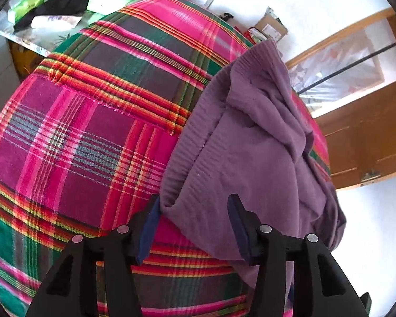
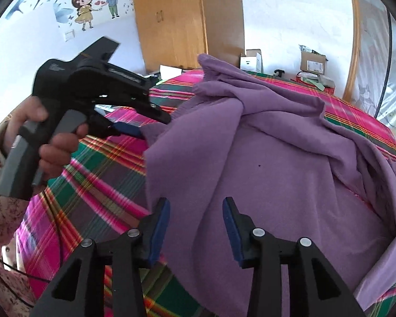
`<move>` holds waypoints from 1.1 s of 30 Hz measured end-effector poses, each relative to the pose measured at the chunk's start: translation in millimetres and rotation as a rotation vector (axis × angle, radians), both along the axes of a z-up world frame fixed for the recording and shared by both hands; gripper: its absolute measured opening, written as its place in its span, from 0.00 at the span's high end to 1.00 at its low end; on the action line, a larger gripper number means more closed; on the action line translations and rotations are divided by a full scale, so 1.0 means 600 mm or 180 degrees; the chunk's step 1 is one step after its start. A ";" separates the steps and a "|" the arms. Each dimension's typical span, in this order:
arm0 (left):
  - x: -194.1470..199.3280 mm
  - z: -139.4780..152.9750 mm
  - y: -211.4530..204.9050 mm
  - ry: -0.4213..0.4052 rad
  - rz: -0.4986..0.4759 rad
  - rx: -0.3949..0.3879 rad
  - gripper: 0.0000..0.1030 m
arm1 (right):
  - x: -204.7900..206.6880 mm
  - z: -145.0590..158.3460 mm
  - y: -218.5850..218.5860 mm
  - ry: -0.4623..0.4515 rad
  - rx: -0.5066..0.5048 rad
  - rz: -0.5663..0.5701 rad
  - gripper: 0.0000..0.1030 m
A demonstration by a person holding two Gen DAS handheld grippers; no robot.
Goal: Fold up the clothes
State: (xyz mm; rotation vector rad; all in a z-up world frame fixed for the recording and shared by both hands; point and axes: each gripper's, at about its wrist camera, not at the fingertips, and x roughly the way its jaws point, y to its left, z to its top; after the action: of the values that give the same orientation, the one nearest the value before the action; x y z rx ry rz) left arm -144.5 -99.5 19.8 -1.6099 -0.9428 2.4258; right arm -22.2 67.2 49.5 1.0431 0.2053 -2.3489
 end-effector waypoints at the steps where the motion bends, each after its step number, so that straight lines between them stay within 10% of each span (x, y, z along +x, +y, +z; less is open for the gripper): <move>1: 0.000 0.000 -0.001 -0.0010 0.0015 0.0000 0.50 | 0.001 -0.001 -0.002 -0.0004 0.0034 -0.0004 0.57; 8: 0.010 -0.007 -0.012 -0.0025 0.0047 0.0009 0.88 | -0.007 -0.028 -0.013 -0.0157 0.0219 -0.0085 0.57; 15: 0.041 0.011 -0.033 0.0146 0.0154 0.0159 0.90 | -0.005 -0.035 -0.016 -0.0087 0.0366 -0.0133 0.57; 22: 0.077 0.038 -0.061 0.0284 0.0262 0.0215 0.90 | -0.003 -0.031 -0.007 -0.0057 0.0355 -0.0231 0.93; 33: 0.116 0.062 -0.134 0.0446 0.0441 0.0260 0.90 | 0.047 0.015 -0.002 0.0203 0.0299 -0.0175 0.95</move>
State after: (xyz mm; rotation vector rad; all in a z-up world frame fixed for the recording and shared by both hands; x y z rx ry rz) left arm -74.8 -179.9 57.2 -1.3710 -1.1475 2.5133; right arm 6.0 65.8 58.6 1.0305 0.3175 -2.4447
